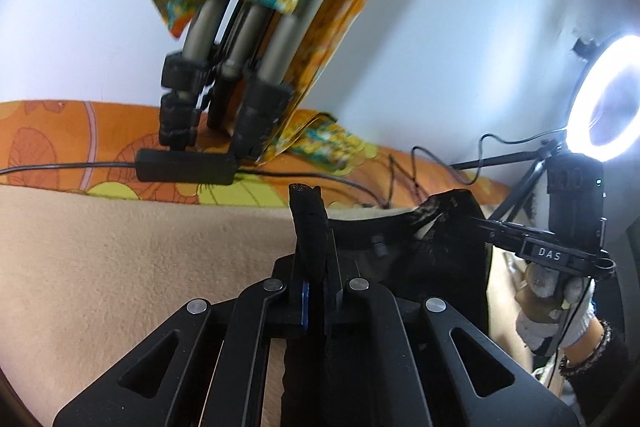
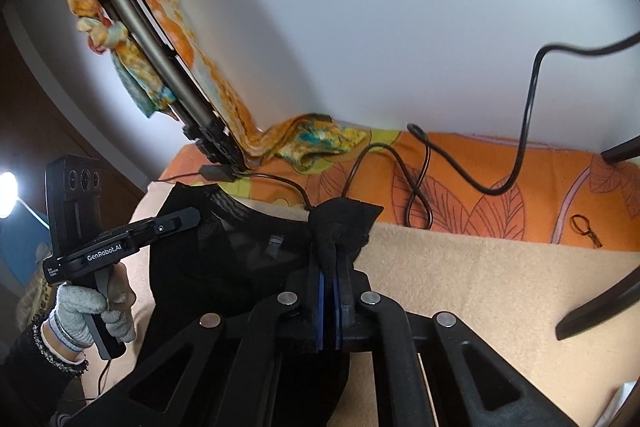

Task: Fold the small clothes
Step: 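Close both grippers on the folded end of the black shirt, then lift the grasped end with both grippers and fold it over the bundle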

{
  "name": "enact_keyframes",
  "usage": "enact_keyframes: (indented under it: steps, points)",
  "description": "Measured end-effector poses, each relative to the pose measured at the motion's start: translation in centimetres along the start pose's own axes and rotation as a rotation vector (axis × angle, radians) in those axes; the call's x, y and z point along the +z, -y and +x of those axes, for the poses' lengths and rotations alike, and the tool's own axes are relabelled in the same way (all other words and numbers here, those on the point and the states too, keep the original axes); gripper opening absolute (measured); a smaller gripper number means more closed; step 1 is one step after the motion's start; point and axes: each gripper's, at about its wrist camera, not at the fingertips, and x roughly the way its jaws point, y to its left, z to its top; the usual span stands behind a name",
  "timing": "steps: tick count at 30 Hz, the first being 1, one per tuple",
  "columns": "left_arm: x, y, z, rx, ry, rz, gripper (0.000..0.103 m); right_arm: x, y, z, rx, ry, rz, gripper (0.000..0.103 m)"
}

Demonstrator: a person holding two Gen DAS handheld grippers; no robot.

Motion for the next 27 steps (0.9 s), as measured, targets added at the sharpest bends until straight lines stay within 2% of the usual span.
enact_keyframes:
  steps: [14, 27]
  points:
    - [-0.5, 3.2, -4.7, -0.049, 0.034, 0.056, 0.003, -0.6, -3.4, -5.4, 0.07, 0.052, -0.06, 0.001]
    - [-4.9, 7.6, -11.0, -0.085, 0.055, 0.134, 0.003, -5.7, -8.9, -13.5, 0.14, 0.073, -0.12, 0.001]
